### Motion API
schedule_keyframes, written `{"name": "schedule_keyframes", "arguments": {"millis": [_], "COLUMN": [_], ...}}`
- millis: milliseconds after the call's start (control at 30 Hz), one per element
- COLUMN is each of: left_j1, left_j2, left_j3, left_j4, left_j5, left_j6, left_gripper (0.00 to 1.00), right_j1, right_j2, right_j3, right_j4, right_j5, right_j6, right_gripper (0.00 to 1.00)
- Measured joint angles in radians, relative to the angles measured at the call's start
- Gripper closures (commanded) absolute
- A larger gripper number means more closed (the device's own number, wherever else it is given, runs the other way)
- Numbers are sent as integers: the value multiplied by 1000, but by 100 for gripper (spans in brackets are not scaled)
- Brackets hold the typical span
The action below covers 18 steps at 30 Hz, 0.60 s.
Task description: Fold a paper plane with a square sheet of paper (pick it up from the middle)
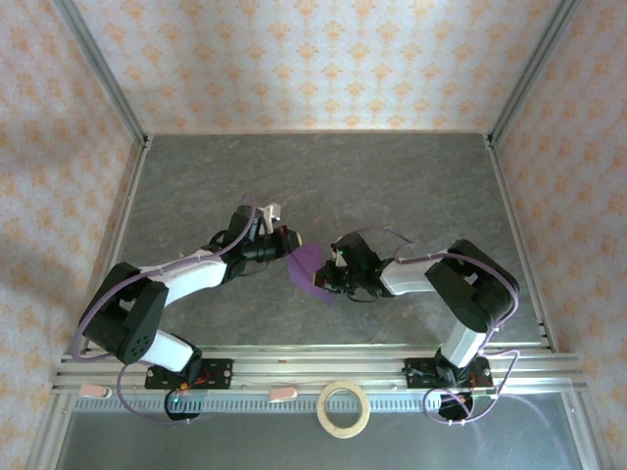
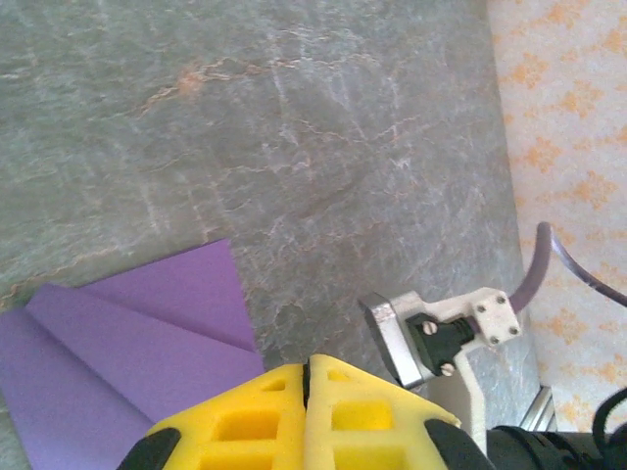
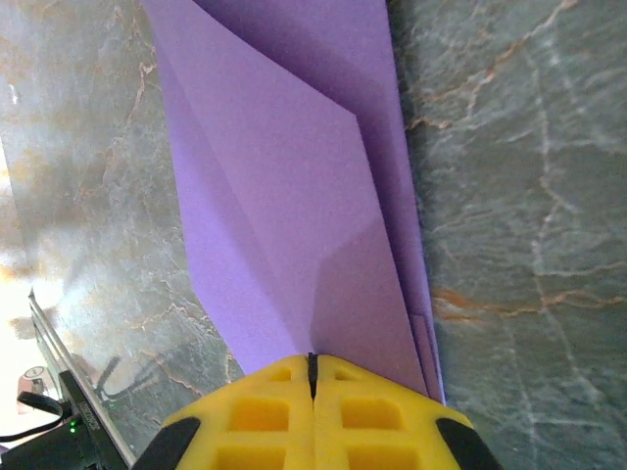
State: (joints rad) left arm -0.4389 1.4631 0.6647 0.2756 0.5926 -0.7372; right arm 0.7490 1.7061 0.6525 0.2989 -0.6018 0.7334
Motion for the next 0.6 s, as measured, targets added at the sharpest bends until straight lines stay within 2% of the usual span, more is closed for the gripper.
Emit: {"name": "schedule_keyframes", "arguments": {"millis": [367, 600], "left_j1": [0, -45], "left_j2": [26, 131], "left_j3": [-38, -50], "left_j4": [59, 105], "left_j5": [130, 164], "left_j6": [9, 5], "left_gripper": [93, 93], "right_j1": [-6, -6], "right_j2": [-79, -81], "right_j3": [-64, -71], "right_j4": [-39, -29], "right_j5": [19, 18], "right_j6": [-9, 6], "right_gripper": [100, 100]}}
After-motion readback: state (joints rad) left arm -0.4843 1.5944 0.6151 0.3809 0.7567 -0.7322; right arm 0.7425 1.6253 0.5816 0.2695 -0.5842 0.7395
